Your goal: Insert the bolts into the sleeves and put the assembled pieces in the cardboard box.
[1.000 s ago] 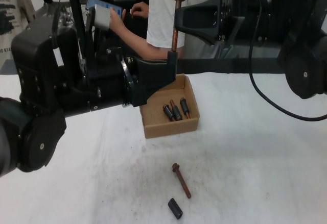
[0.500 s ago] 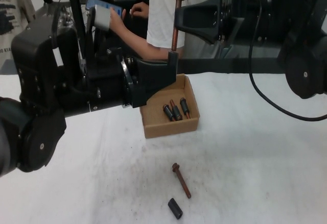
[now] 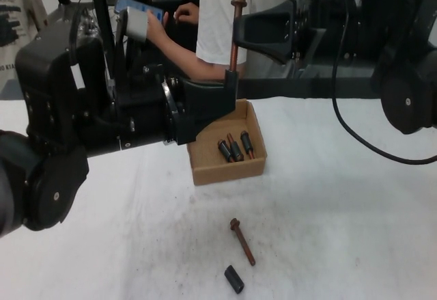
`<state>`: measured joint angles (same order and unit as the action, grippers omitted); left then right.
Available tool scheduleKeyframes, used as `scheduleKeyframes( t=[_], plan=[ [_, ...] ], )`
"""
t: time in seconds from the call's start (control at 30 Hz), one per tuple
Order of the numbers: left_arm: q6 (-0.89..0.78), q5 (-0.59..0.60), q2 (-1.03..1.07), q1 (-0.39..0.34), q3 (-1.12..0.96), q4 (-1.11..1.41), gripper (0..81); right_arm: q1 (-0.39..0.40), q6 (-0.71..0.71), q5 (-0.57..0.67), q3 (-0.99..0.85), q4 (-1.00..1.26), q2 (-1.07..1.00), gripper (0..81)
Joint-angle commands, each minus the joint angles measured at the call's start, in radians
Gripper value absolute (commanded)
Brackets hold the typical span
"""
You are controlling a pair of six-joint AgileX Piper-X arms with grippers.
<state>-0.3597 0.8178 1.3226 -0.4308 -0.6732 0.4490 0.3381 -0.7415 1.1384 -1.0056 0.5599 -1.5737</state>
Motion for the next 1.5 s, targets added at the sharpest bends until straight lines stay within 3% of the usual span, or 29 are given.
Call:
scheduleKeyframes(
  t=[0.0, 1.37, 1.47],
  plan=[
    [-0.006, 0.007, -0.016, 0.001, -0.002, 0.02, 0.3, 0.001, 0.009, 0.013, 0.001, -0.002, 0.002, 0.8],
    [-0.029, -0.031, 0.061, 0.001, -0.006, 0.2, 0.3, 0.001, 0.028, 0.149, 0.001, -0.002, 0.002, 0.1],
    [-0.029, -0.031, 0.061, 0.001, -0.006, 0.2, 0.3, 0.001, 0.026, 0.147, 0.001, -0.002, 0.002, 8.7]
  ],
)
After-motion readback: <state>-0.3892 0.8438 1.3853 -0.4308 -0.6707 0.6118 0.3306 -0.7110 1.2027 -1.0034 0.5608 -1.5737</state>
